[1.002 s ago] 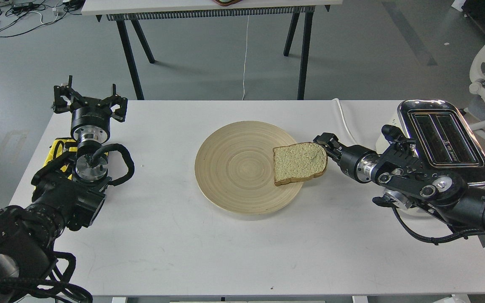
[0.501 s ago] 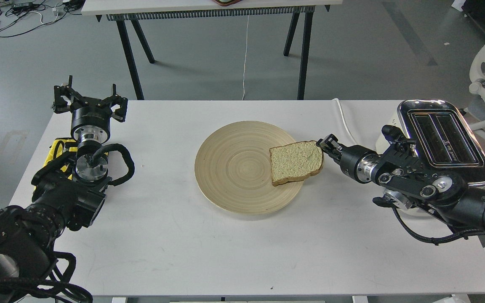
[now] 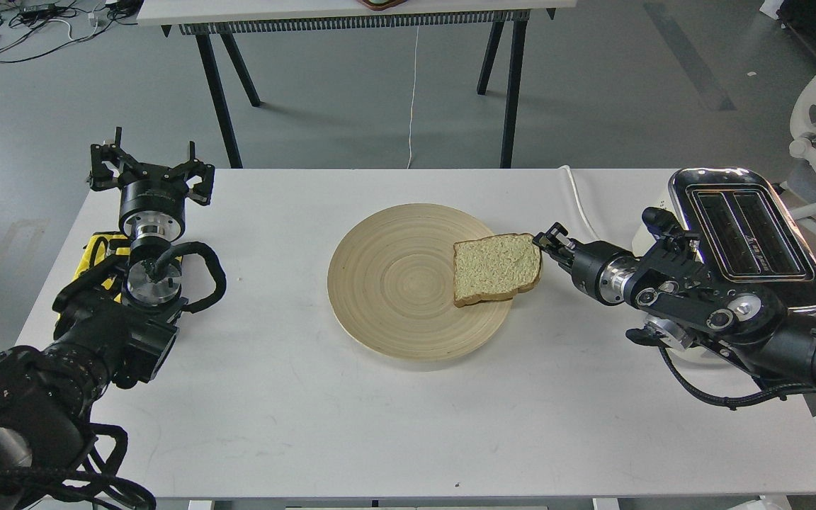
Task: Put bread in toaster with right arm
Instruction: 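Lower the open right gripper to the bread slice's edge on the plate, then close the right gripper on the bread edge and lift it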
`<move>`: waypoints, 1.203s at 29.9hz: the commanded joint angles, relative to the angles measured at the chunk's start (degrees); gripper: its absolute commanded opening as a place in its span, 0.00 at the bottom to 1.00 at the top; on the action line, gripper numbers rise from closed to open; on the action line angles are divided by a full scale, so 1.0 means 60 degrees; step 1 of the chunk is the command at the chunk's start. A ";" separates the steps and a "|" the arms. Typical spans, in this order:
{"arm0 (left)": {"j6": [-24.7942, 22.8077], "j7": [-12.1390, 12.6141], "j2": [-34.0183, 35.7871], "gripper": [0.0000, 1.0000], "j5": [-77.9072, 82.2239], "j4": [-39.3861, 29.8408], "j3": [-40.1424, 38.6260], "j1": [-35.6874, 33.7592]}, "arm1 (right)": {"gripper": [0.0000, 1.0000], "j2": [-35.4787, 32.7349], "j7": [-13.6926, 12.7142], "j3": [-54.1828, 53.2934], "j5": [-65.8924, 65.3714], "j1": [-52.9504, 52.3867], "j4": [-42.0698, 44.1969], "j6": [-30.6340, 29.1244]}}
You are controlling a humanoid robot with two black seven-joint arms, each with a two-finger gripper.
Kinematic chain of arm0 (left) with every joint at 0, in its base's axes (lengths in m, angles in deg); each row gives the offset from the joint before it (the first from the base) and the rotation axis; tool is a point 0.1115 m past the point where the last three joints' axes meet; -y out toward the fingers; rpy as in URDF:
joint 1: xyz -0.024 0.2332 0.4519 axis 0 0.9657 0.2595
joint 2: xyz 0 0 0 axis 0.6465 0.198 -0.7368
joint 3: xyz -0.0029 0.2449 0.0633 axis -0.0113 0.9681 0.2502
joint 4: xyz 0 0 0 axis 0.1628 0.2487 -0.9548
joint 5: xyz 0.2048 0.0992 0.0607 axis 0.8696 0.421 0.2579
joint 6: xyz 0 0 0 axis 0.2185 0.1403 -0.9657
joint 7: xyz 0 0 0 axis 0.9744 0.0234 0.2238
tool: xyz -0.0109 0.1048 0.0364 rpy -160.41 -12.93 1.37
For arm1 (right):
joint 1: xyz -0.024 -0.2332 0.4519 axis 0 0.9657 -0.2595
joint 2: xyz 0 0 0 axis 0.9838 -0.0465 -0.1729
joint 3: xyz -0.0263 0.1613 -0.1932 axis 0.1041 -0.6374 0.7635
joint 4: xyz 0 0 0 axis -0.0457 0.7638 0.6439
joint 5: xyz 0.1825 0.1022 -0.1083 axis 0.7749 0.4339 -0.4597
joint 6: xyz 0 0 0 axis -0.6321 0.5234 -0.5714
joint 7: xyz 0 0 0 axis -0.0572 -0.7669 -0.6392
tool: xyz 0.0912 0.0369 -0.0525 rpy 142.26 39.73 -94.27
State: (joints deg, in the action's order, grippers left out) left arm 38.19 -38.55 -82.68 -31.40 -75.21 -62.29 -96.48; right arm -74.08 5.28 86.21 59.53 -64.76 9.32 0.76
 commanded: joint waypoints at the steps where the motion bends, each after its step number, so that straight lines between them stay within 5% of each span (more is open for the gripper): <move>1: 0.0000 0.0000 -0.0009 1.00 0.0000 0.0000 0.0000 0.0000 | 0.00 0.0003 0.0034 -0.0025 0.0001 -0.0052 -0.0048 0.0000; 19: 0.0000 0.0000 0.0005 1.00 0.0000 0.0000 0.0000 0.0000 | 0.00 -0.0026 0.0019 -0.0054 0.0001 -0.0682 -0.0297 0.0030; 36: 0.0000 0.0000 0.0005 1.00 0.0000 0.0000 0.0000 0.0000 | 0.00 -0.1329 -0.0039 -0.0289 0.0001 -0.1341 -0.1717 0.0118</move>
State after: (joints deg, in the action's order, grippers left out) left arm 38.19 -38.55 -82.69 -31.40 -75.21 -62.29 -96.48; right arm -80.72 5.18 84.57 59.54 -72.03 0.48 1.34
